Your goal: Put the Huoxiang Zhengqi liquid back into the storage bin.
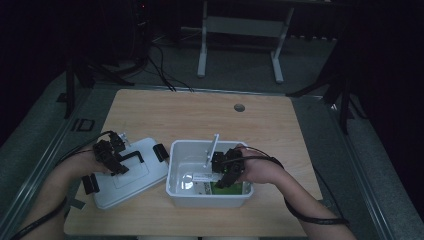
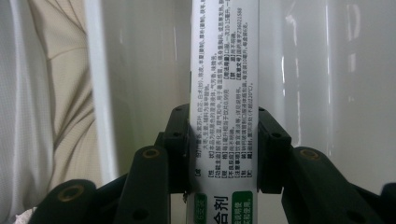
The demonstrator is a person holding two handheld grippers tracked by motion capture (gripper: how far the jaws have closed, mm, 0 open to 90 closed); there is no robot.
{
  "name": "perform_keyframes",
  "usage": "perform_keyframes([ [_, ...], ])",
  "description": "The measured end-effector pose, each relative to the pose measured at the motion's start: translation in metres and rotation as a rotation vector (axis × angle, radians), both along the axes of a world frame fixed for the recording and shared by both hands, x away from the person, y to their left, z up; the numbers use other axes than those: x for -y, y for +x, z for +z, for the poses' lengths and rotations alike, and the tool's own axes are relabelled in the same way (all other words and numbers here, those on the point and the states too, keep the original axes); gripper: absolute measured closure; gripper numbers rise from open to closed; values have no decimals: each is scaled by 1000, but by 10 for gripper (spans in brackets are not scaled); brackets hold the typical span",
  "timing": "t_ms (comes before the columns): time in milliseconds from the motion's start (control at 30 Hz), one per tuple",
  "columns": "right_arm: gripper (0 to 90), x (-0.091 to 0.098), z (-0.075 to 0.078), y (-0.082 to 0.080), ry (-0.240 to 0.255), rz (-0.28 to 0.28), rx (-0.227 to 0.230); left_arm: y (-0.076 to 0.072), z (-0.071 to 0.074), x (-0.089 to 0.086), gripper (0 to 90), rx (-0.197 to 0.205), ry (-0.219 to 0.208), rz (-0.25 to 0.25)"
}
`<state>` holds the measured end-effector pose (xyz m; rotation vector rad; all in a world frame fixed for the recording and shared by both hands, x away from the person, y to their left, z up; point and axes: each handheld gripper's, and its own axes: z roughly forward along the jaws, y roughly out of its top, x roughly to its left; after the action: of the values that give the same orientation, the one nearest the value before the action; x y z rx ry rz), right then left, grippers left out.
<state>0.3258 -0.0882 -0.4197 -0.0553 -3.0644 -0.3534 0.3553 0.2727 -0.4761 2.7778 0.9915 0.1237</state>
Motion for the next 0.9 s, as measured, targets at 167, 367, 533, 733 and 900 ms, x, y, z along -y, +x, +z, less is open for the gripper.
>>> perform_keyframes([
  [167, 636, 0, -8, 1, -3, 2, -1, 0, -1, 1, 380, -3, 7, 1],
  [367, 635, 1, -17, 2, -5, -6, -2, 0, -2, 1, 380, -4, 7, -1],
  [533, 634, 1, -24, 4, -10, -13, -13, 0, -1, 1, 380, -2, 5, 5],
  [733, 630, 3, -27, 5, -11, -30, -27, 0, -3, 1, 380, -3, 8, 0],
  [900, 621, 5, -29, 5, -20, -39, -29, 1, -3, 1, 380, -6, 16, -1],
])
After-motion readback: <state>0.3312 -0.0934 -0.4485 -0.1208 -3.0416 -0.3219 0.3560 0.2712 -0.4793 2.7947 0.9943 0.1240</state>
